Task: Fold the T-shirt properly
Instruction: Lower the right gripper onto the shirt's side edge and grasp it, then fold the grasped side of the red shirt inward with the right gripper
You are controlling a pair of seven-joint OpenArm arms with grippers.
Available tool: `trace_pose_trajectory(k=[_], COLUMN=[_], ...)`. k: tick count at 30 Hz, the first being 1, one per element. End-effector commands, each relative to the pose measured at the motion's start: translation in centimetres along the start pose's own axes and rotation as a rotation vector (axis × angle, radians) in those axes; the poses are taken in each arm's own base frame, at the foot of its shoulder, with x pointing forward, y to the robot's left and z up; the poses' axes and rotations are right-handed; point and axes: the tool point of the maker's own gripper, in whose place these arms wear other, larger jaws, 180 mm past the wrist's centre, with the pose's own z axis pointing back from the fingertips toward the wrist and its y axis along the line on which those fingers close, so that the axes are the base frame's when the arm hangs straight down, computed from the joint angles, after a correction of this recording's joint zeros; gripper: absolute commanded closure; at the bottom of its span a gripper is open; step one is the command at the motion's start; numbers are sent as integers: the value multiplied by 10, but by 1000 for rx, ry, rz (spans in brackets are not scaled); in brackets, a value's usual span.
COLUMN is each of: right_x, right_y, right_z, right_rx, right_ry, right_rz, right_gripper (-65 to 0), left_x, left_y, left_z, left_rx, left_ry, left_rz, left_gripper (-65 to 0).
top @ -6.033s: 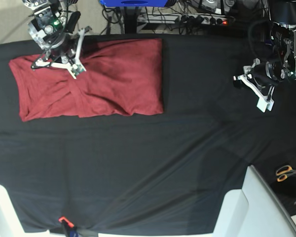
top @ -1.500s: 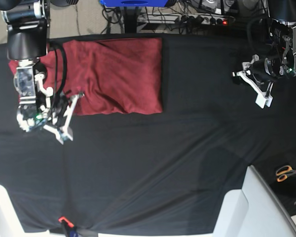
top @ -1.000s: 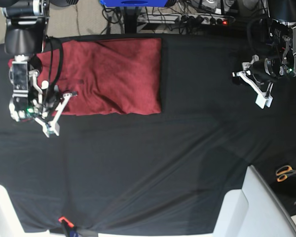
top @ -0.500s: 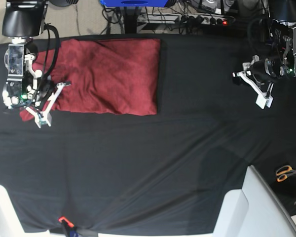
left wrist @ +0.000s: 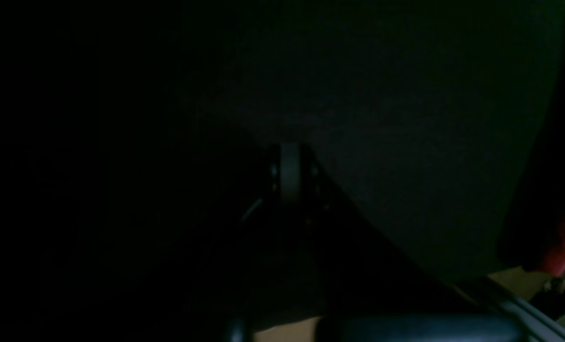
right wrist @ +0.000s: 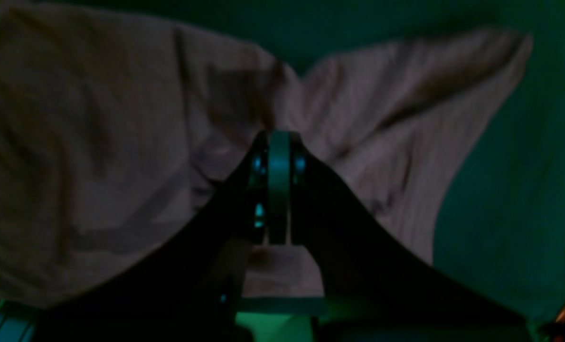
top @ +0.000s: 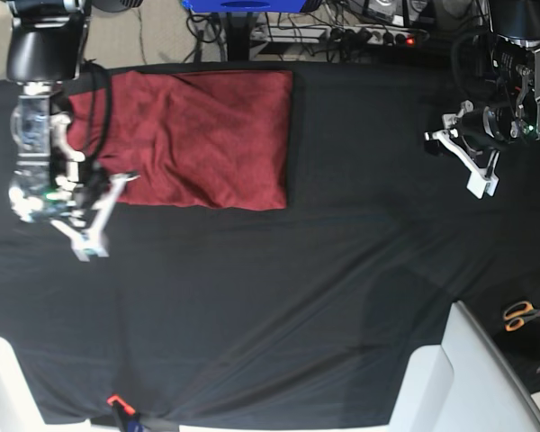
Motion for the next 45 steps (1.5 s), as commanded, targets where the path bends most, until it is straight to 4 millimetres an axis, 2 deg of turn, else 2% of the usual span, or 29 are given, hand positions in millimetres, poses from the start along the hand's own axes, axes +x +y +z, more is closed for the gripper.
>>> trace_pose_trajectory(k=[1,5,9,12,14,17,19,21,25,27,28,31,33,35,37,39,41,43,45], right_x=[19,30,17,14,13,14,15,16,17,27,32,51,57,53,44,30,12,-16,-42], right_y=[7,28,38,43,54,66,82,87,84,78,73,34,0,-38,-61,-85,-108,-137,-151], right_z=[6,-5,-27,-37,-41,-42,-41,-40,-41,-32,-26,4,21,34,42,52,56,57,50], right_rx=[10,50,86,104,129,169,205,214,190,167,152,74,22,-32,-48,-59,-63,-90,-37], right_ry=[-49,-63,-14,-17,-15,-21,-23,-23,-26,-70,-98,-213,-276,-310,-312,-302,-259,-195,-148], right_rz=[26,62,56,47,43,93,162,165,123,116,114,46,-43,-145,-164,-128,-133,-244,-363], right_gripper=[-6,-6,-6,-6,-6,-6,-6,-6,-6,-6,-6,-8,-14,-18,-54,-149,-308,-476,-615], left_x=[12,12,3,-1,-2,2,2,3,-2,-3,-3,-3,-3,-3,-3,-3,-3,-2,-1], left_y=[2,3,7,8,8,9,8,9,10,13,13,14,15,15,15,15,15,14,14], left_z=[6,6,8,8,8,8,8,8,10,11,11,12,12,12,12,12,12,12,12], left_rx=[1,1,10,12,12,13,13,13,18,23,24,26,27,28,27,28,27,27,26], left_ry=[-29,-30,-15,-10,-10,-34,-34,-35,-26,-23,-22,-21,-21,-21,-22,-21,-22,-24,-26], left_rz=[-17,-16,-11,-8,-7,-8,-9,-8,-9,-10,-9,-12,-13,-13,-14,-13,-14,-14,-16], left_gripper=[0,0,0,0,0,0,0,0,0,0,0,0,0,0,0,0,0,0,0])
